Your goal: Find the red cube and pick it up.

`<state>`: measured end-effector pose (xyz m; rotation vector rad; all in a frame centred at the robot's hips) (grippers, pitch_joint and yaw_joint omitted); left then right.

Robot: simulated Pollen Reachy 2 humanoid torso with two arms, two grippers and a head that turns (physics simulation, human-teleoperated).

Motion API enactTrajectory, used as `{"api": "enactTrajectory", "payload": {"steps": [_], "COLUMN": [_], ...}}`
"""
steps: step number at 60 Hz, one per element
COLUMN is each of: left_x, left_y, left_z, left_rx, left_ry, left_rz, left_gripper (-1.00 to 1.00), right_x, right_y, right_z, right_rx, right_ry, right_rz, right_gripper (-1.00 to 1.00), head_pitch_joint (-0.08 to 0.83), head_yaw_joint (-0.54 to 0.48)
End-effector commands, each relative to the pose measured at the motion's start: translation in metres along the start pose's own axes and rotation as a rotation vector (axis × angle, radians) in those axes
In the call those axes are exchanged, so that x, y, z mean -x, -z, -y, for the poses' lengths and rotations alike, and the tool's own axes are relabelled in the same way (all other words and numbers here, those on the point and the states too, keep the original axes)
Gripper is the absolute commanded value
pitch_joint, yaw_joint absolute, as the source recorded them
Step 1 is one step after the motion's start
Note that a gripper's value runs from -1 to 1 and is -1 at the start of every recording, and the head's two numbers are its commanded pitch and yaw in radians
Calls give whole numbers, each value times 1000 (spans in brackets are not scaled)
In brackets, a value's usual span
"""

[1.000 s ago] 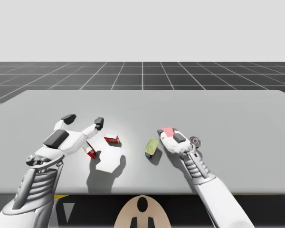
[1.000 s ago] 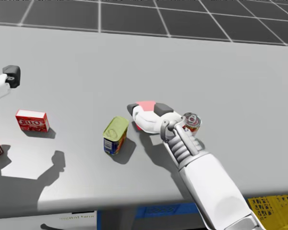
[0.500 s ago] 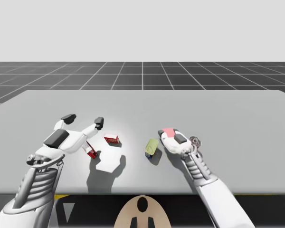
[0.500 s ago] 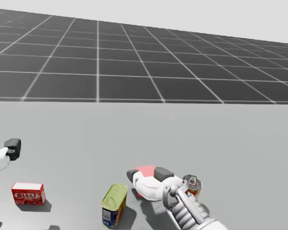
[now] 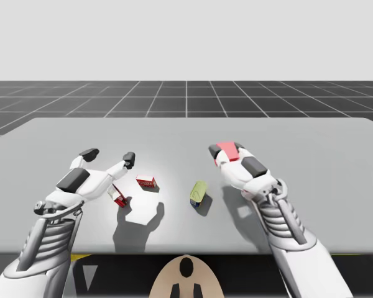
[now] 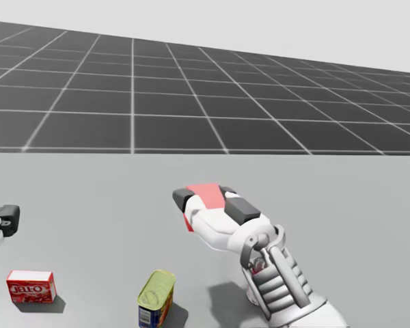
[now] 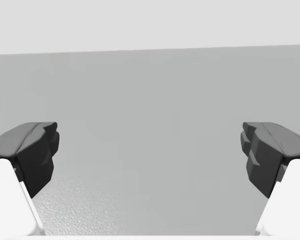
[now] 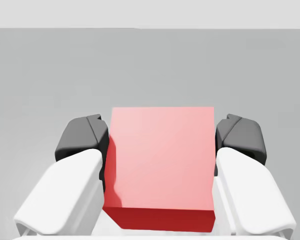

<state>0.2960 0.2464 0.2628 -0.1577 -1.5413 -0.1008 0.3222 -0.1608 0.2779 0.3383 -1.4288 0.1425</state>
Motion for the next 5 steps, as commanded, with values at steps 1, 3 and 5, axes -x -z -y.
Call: {"api": "enactTrajectory", "payload": {"steps": [1,3,5], "left_x": [0,0,0], "left_y": [0,0,0], "left_z": [0,0,0], "left_rx": [0,0,0], "left_ry": [0,0,0], "left_rz": [2,2,2], "left_gripper": [-1000,-1000,-1000], "right_x": [-53,-64,-69], "right_y": [-18,-25,-30], "right_z": [-10,-13,-15], "right_rx": [121,130,128], "right_ry": [-14,-31,-31], "right_rz": [-135,-62,-36], "right_gripper": [1000,1000,1000], "head_pitch_joint": [331,328,326], "head_yaw_joint": [-227,-228,-229]}}
